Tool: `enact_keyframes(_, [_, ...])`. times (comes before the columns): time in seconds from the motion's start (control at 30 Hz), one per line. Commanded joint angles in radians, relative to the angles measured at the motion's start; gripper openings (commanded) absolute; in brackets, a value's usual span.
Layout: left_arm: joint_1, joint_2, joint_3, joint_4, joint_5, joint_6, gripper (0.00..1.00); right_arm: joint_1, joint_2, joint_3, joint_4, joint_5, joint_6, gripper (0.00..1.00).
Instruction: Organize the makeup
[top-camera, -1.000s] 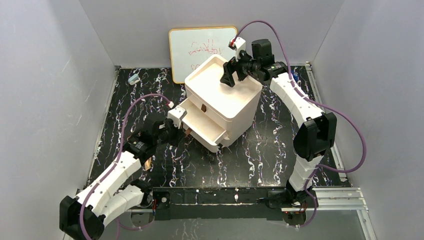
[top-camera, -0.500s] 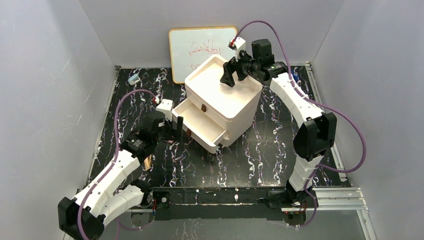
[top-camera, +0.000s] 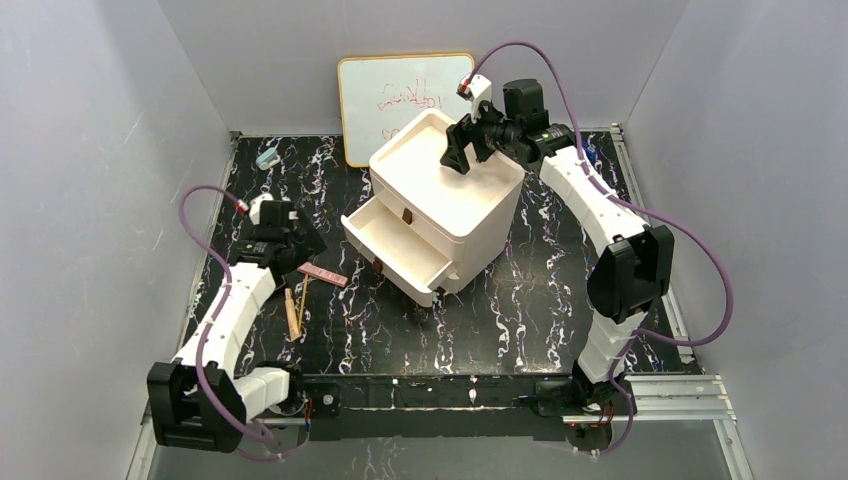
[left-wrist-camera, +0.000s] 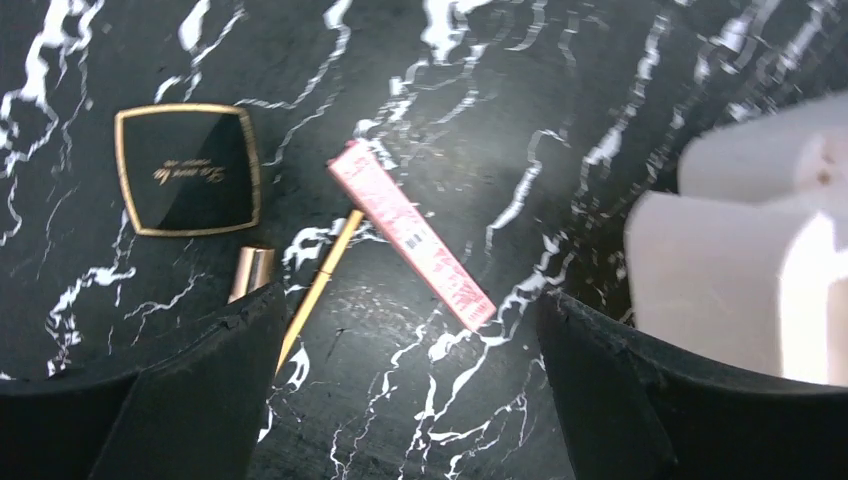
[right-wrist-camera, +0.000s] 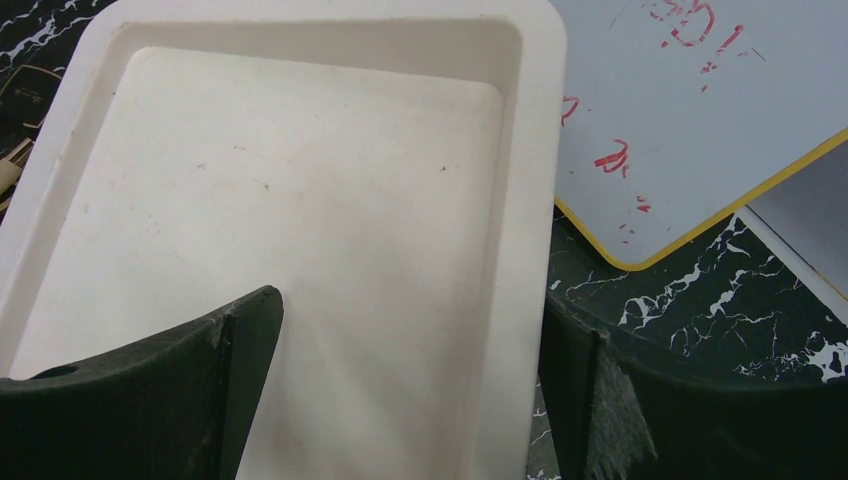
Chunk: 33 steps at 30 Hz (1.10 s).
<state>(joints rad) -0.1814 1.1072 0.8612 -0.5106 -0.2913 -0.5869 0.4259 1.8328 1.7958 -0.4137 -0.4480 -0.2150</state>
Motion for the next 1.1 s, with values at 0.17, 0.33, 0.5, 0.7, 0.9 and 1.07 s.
enact_keyframes(0.17, [0.179,0.130,-0.104,0.092,0.252,-0.165,0.82,0.005,0.033,-0.069,-0.171,0.010,0.029,1.00])
enact_keyframes(0.33, [0.180,0.198,-0.106,0.164,0.250,-0.188,0.79,0.004,0.025,-0.081,-0.169,0.020,0.026,1.00])
enact_keyframes(0.5, [0.221,0.254,-0.096,0.221,0.232,-0.179,0.77,0.005,0.034,-0.079,-0.172,0.021,0.023,1.00])
enact_keyframes(0.7, [0.261,0.338,-0.094,0.261,0.234,-0.161,0.67,0.004,0.042,-0.080,-0.172,0.031,0.019,1.00])
enact_keyframes(0.9, [0.293,0.396,-0.102,0.304,0.275,-0.145,0.50,0.005,0.052,-0.075,-0.174,0.037,0.017,1.00])
enact_keyframes(1.07, [0.307,0.435,-0.099,0.321,0.306,-0.146,0.26,0.005,0.056,-0.072,-0.178,0.040,0.017,1.00])
